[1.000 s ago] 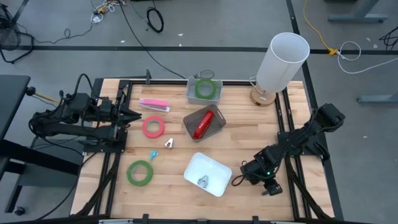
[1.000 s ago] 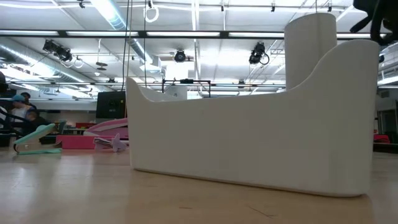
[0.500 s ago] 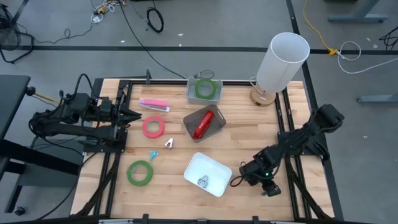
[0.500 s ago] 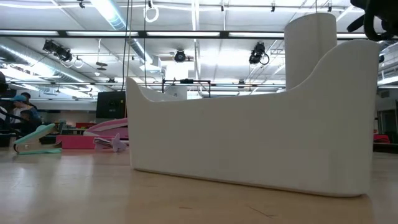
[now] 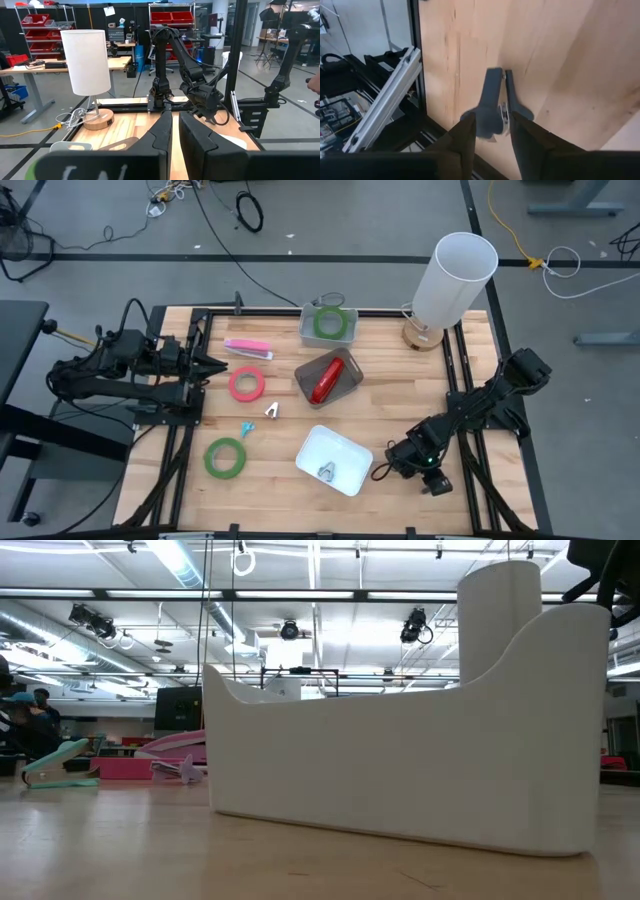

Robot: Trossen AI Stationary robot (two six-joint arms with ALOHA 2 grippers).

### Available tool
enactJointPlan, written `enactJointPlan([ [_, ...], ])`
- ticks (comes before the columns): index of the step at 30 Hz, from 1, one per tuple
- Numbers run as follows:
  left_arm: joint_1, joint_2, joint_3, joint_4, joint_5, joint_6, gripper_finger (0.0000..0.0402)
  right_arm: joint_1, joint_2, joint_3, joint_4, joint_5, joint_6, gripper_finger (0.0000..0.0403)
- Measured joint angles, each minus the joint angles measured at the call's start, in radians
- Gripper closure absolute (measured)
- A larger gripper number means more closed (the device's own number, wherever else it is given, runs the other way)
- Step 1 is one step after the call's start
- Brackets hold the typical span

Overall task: Pick and place Stapler, Stapler remover, tape
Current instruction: Put the black staple remover into the white bin

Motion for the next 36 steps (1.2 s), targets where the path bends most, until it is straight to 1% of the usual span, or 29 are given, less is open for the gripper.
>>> enactJointPlan([
  [6, 0.000, 0.000, 0.000, 0.000, 0.000, 0.000, 0.0367, 0.000, 0.000, 0.000, 0.004, 0.000, 0.000, 0.0324],
  [12, 0.000, 0.000, 0.000, 0.000, 0.000, 0.000, 0.0367, 0.000, 0.000, 0.000, 0.004, 0.000, 0.000, 0.0347],
  [28, 0.000, 0.000, 0.000, 0.000, 0.000, 0.000, 0.0367, 0.000, 0.000, 0.000, 0.004, -0.020, -0.010, 0.0383],
  [36, 0.000, 0.000, 0.000, 0.000, 0.000, 0.000, 0.0367, 0.000, -0.002, 0.000, 0.000, -0.051, -0.030, 0.0398],
])
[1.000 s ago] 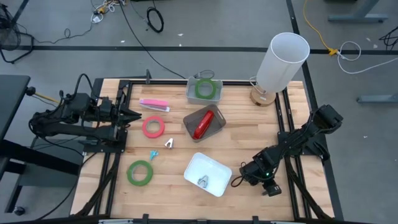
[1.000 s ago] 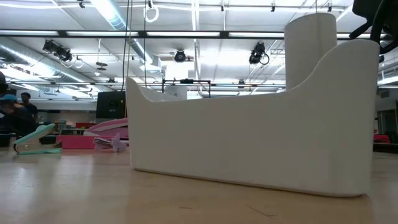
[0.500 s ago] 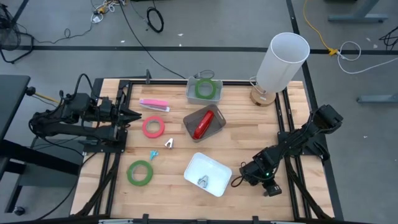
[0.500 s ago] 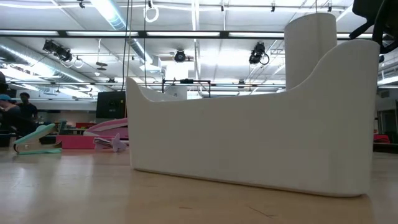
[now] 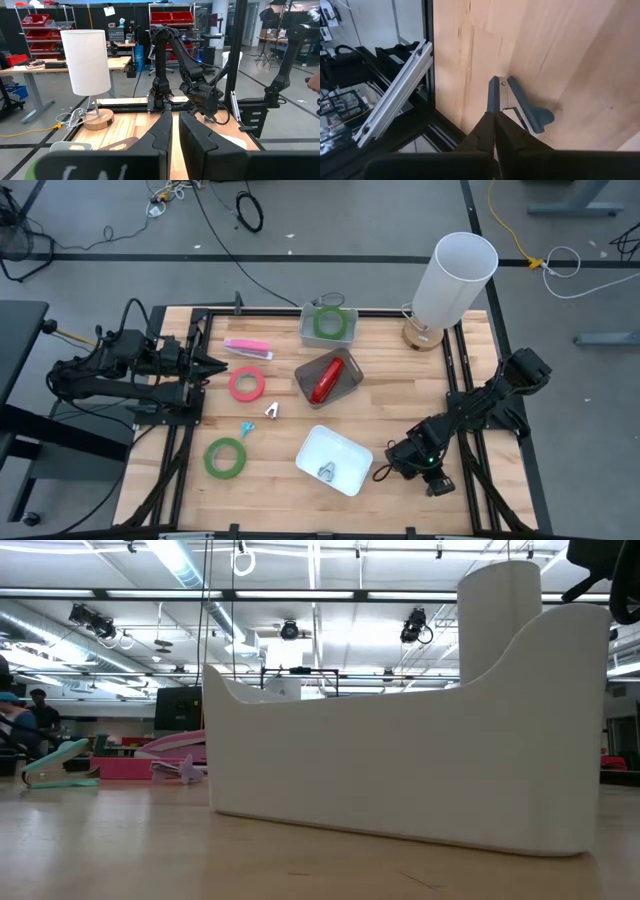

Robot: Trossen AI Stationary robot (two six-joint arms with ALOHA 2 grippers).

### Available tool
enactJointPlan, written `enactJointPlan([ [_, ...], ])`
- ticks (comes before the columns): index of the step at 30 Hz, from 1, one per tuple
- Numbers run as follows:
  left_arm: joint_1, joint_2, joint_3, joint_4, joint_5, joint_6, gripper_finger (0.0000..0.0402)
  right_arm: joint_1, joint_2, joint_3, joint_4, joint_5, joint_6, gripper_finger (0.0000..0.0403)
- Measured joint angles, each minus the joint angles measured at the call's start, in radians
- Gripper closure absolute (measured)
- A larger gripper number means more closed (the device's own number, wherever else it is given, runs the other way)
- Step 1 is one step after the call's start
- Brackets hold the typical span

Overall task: Pick and place Stapler, Stapler remover, tape
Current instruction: Put the black staple remover into the white bin

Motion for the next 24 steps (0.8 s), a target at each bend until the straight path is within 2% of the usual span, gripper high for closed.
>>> enactJointPlan([
  [9, 0.000, 0.000, 0.000, 0.000, 0.000, 0.000, 0.0367, -0.031, -0.066, 0.000, -0.037, 0.001, -0.020, 0.0400],
  [24, 0.000, 0.000, 0.000, 0.000, 0.000, 0.000, 0.0367, -0.111, -0.165, 0.098, -0.294, 0.062, -0.153, 0.0401],
])
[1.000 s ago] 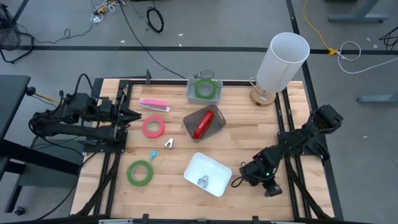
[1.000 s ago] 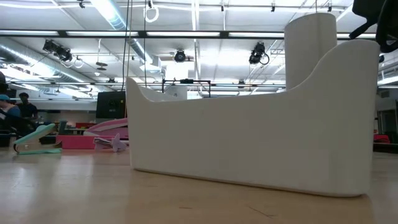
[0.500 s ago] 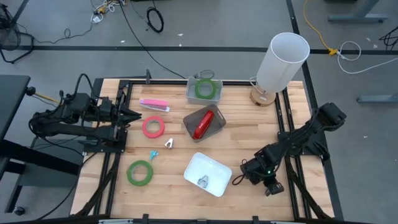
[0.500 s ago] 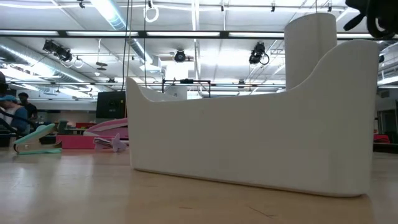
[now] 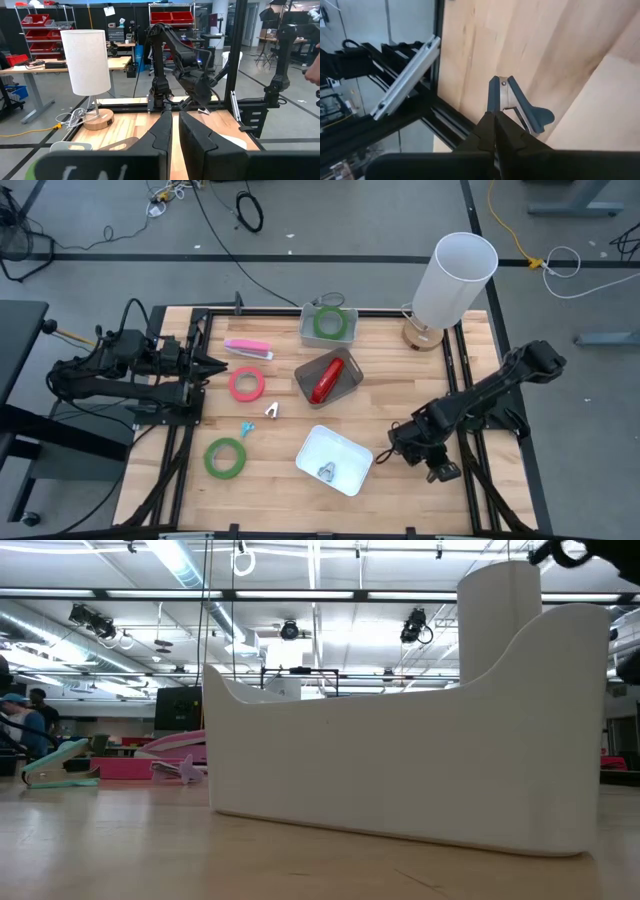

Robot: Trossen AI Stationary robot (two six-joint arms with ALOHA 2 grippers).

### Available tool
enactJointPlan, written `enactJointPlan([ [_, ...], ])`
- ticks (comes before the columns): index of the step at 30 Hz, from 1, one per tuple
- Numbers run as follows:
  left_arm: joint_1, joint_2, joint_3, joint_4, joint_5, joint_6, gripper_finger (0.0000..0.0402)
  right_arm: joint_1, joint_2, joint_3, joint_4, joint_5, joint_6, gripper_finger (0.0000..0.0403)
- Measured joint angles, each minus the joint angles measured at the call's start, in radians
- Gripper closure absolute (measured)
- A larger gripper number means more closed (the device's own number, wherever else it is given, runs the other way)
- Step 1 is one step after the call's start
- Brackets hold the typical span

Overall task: Pick and place Stapler, Stapler remover, tape
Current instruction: Put the black staple remover into the white bin

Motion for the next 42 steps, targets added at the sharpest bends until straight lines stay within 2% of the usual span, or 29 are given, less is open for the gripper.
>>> enactJointPlan([
  [13, 0.000, 0.000, 0.000, 0.000, 0.000, 0.000, 0.0367, -0.094, 0.000, 0.082, -0.022, 0.006, -0.057, 0.0401],
  [18, 0.000, 0.000, 0.000, 0.000, 0.000, 0.000, 0.0367, -0.127, 0.000, 0.172, -0.069, 0.095, -0.109, 0.0401],
  [32, 0.000, 0.000, 0.000, 0.000, 0.000, 0.000, 0.0367, -0.221, 0.000, 0.417, -0.065, 0.272, -0.247, 0.0401],
  [35, 0.000, 0.000, 0.000, 0.000, 0.000, 0.000, 0.0367, -0.232, 0.000, 0.446, -0.045, 0.315, -0.273, 0.0401],
  [42, 0.000, 0.000, 0.000, 0.000, 0.000, 0.000, 0.0367, -0.248, 0.007, 0.454, -0.005, 0.339, -0.306, 0.0401],
])
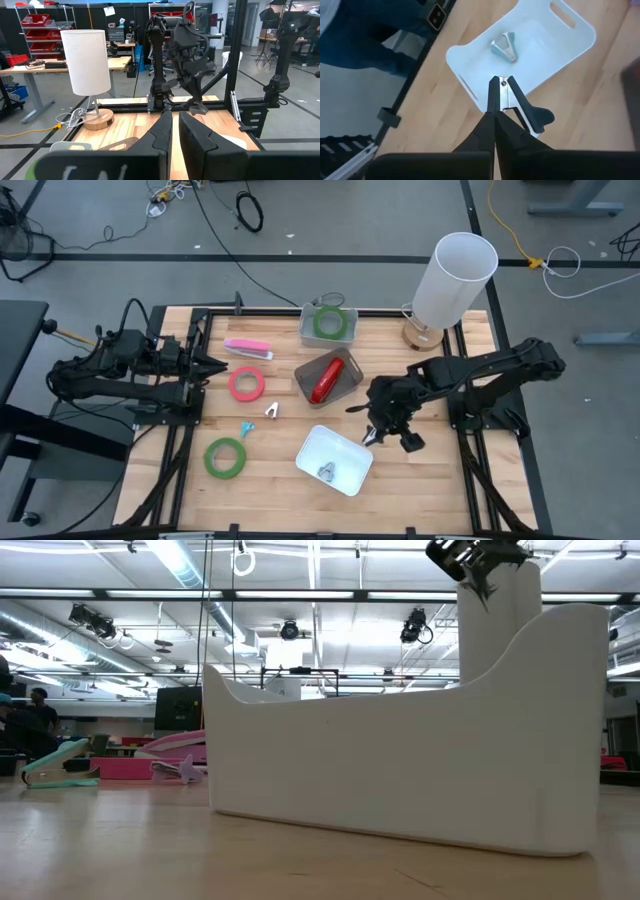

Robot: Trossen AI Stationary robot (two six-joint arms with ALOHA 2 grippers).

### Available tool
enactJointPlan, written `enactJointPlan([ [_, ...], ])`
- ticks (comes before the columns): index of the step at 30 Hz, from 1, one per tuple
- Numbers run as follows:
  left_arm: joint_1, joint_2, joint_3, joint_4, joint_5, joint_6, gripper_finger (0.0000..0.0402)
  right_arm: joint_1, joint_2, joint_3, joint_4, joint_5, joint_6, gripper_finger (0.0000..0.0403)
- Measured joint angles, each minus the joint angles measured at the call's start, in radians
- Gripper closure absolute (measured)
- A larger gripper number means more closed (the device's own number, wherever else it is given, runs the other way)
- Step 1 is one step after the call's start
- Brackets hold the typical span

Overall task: Pick and place Stapler, Stapler remover, tape
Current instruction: Put the black staple remover into the white bin

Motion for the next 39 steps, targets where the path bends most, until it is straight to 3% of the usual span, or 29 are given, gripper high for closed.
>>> enactJointPlan([
  [13, 0.000, 0.000, 0.000, 0.000, 0.000, 0.000, 0.0367, -0.024, 0.114, 0.000, 0.186, 0.002, -0.116, 0.0401],
  [22, 0.000, 0.000, 0.000, -0.001, 0.000, 0.000, 0.0367, -0.025, 0.116, 0.000, 0.329, 0.002, -0.182, 0.0401],
  [39, 0.000, 0.000, 0.000, 0.000, 0.000, 0.000, 0.0367, -0.133, 0.105, 0.000, 0.288, -0.007, -0.243, 0.0401],
])
